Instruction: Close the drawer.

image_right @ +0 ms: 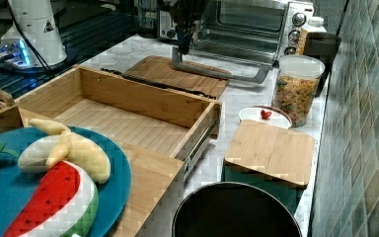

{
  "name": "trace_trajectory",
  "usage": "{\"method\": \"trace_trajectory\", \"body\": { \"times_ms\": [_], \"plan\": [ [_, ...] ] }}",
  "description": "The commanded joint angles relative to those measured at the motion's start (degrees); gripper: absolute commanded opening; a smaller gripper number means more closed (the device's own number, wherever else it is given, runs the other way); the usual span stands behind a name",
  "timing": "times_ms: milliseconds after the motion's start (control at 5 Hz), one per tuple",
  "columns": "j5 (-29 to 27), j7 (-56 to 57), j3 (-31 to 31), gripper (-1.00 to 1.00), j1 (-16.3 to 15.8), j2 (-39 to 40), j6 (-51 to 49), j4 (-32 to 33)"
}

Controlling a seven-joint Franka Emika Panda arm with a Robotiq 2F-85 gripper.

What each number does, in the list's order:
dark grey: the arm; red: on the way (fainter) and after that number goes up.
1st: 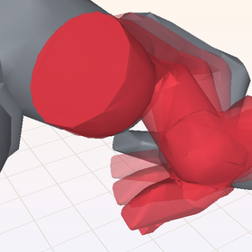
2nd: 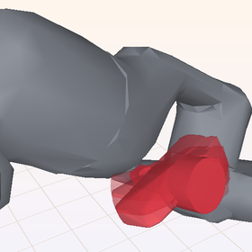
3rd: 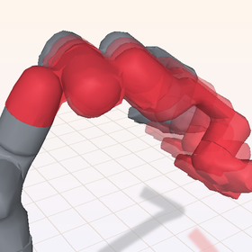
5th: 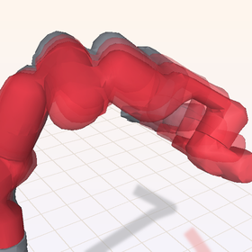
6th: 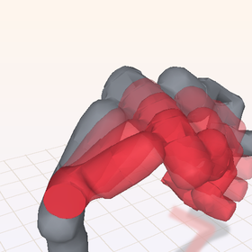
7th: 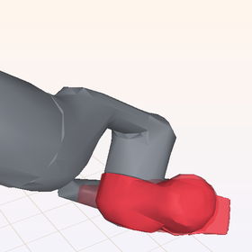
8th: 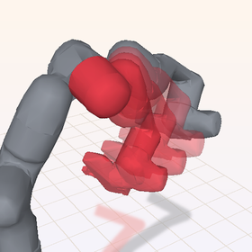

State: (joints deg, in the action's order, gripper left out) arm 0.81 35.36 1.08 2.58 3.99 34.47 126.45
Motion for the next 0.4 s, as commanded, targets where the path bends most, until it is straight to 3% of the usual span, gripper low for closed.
{"method": "trace_trajectory", "body": {
  "times_ms": [200, 400],
  "plan": [
    [0.57, 6.55, 0.22, -1.00, 0.45, -0.96, 16.39, 8.21],
    [6.06, 2.72, 0.51, -1.00, 0.23, 1.00, 16.67, 7.79]
  ]
}}
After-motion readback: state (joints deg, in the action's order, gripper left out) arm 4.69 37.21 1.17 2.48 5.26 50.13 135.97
